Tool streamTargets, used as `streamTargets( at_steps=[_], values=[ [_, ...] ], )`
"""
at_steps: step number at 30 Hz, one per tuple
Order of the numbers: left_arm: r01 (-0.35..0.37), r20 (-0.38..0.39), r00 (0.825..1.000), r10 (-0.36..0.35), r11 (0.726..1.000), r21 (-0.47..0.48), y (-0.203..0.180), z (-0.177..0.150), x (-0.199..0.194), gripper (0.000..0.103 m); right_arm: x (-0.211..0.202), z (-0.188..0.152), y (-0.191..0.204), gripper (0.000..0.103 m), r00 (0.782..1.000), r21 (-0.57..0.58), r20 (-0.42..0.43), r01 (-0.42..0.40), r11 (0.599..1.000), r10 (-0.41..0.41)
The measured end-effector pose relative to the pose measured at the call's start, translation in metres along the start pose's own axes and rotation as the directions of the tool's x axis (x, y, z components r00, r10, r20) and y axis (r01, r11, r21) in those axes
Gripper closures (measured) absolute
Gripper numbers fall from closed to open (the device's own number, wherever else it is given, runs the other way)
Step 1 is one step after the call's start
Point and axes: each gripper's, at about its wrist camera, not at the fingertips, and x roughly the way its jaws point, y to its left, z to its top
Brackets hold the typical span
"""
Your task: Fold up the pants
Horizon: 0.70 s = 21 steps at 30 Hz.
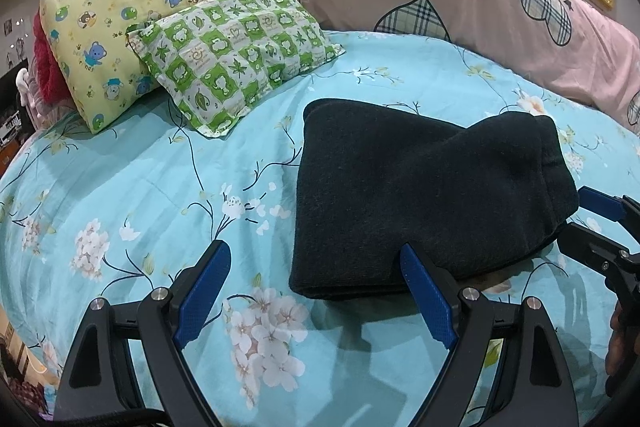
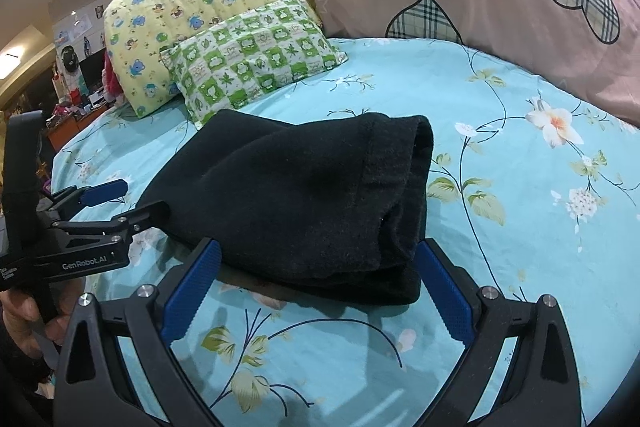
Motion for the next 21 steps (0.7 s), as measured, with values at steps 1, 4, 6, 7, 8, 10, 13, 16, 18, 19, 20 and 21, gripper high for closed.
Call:
streamTargets(
  at_steps=[1, 4, 6, 7, 8, 10, 13, 16, 18, 19, 20, 21],
  values=[
    [0.001, 0.000, 1.000, -0.001, 1.000, 0.000, 0.000, 0.000, 0.000, 0.016, 0.000, 0.000, 0.000, 0.005, 1.000, 0.000, 0.001, 0.001, 1.000, -0.001],
    [0.011, 0.009, 1.000, -0.011, 1.000, -0.008, 0.001, 0.001, -0.003, 0.016, -0.001, 0.000, 0.001, 0.005, 1.000, -0.004, 0.008, -0.001, 1.000, 0.001],
    [0.010, 0.016, 1.000, -0.010, 1.000, -0.003, -0.001, 0.001, -0.005, 0.016, -0.002, 0.000, 0.001, 0.005, 1.000, -0.008, 0.016, -0.004, 1.000, 0.004],
    [0.011, 0.018, 1.000, -0.011, 1.000, -0.002, -0.001, 0.000, -0.007, 0.016, -0.003, 0.001, 0.003, 0.005, 1.000, -0.012, 0.018, -0.005, 1.000, 0.005],
    [0.012, 0.018, 1.000, -0.012, 1.000, 0.000, -0.002, 0.000, -0.008, 0.016, -0.004, 0.001, 0.004, 0.005, 1.000, -0.015, 0.019, -0.002, 1.000, 0.003],
    [0.012, 0.020, 1.000, -0.012, 1.000, 0.000, -0.002, -0.001, -0.009, 0.016, -0.005, 0.001, 0.004, 0.005, 1.000, -0.015, 0.021, -0.002, 1.000, 0.003],
    [0.013, 0.020, 1.000, -0.013, 1.000, -0.002, -0.003, -0.001, -0.010, 0.016, -0.005, 0.001, 0.005, 0.005, 1.000, -0.016, 0.021, -0.002, 1.000, 0.002],
    [0.013, 0.021, 1.000, -0.013, 1.000, 0.000, -0.003, -0.001, -0.011, 0.016, -0.005, 0.001, 0.005, 0.005, 1.000, -0.015, 0.021, -0.003, 1.000, 0.003],
    [0.014, 0.023, 1.000, -0.014, 1.000, 0.001, -0.004, -0.002, -0.013, 0.016, -0.005, 0.001, 0.005, 0.005, 1.000, -0.017, 0.021, 0.000, 1.000, 0.001],
    [0.013, 0.023, 1.000, -0.013, 1.000, 0.003, -0.004, -0.002, -0.013, 0.016, -0.005, 0.001, 0.005, 0.005, 1.000, -0.014, 0.022, -0.003, 1.000, 0.003],
    [0.014, 0.024, 1.000, -0.014, 1.000, 0.003, -0.004, -0.002, -0.013, 0.016, -0.006, 0.001, 0.005, 0.005, 1.000, -0.012, 0.022, -0.004, 1.000, 0.005],
    [0.014, 0.025, 1.000, -0.014, 1.000, 0.004, -0.005, -0.001, -0.013, 0.016, -0.006, 0.001, 0.005, 0.005, 1.000, -0.013, 0.023, -0.005, 1.000, 0.005]
  ],
)
